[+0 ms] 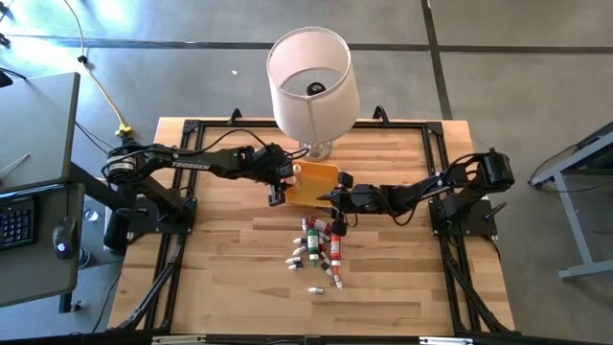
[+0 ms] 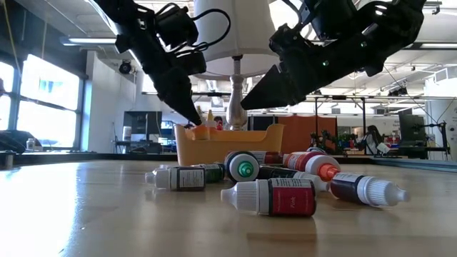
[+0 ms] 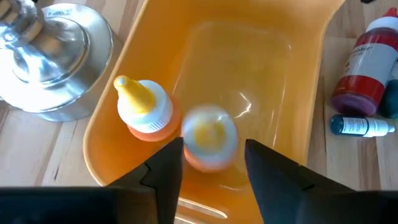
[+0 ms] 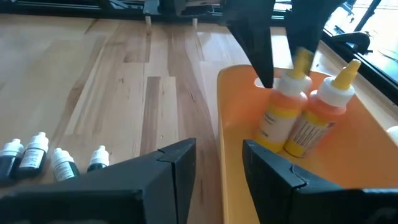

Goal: Pick & Place food coloring
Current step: Put the yellow food coloring bottle into the yellow bin, then put the orange food coloring bottle into the yellow bin

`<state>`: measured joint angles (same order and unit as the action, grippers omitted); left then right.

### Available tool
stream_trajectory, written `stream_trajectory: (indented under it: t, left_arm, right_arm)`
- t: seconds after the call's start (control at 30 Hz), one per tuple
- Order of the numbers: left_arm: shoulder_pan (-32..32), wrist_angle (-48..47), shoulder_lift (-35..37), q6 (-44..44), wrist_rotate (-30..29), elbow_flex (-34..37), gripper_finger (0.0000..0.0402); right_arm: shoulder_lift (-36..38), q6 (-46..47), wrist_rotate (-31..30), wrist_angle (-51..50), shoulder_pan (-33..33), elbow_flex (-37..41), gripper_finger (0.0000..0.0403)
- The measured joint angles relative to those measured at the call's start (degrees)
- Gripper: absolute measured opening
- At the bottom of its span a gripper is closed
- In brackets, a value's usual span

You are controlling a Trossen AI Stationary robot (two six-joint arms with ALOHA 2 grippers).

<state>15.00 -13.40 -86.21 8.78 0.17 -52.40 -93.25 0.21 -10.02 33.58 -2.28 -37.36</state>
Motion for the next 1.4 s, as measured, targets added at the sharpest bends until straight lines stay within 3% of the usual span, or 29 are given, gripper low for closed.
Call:
stream_trajectory:
  t: [0.3, 0.43, 0.63, 0.73, 0.83, 1.17, 1.4]
  left_arm:
    - [-0.02, -0.36, 0.00, -0.23, -2.08, -1.60, 0.0187]
    - [-0.02, -8.72, 0.21, -2.20, -1.93, -6.44, 0.0187]
    - [-2.07, -23.64, 0.26, -6.03, 1.23, -14.57, 0.0188]
    - [-5.84, -26.67, 0.85, -6.29, 1.89, -16.37, 0.0188]
    - [-10.51, -26.73, 2.30, -6.86, 1.41, -16.39, 0.0188]
    - [-29.74, -34.67, 7.24, -22.07, -13.47, -15.01, 0.0188]
    - [-43.70, -24.21, 7.43, -31.50, -24.97, -6.45, 0.0188]
  right_arm:
    - [0.00, -0.13, 0.00, 0.07, -0.01, 0.00, 0.0124]
    - [0.00, -0.17, 0.60, 0.07, -0.01, 0.00, 0.0124]
    - [0.00, -1.79, 9.01, 0.07, -0.02, 0.00, 0.0124]
    - [0.00, -2.01, 13.16, 0.07, -0.04, 0.00, 0.0124]
    - [0.00, -2.12, 13.63, 0.09, -0.18, 0.00, 0.0124]
    - [0.02, -2.16, 8.97, 0.40, -2.45, -0.04, 0.0124]
    - [0.02, -1.72, 8.92, 0.52, -4.10, -0.04, 0.0124]
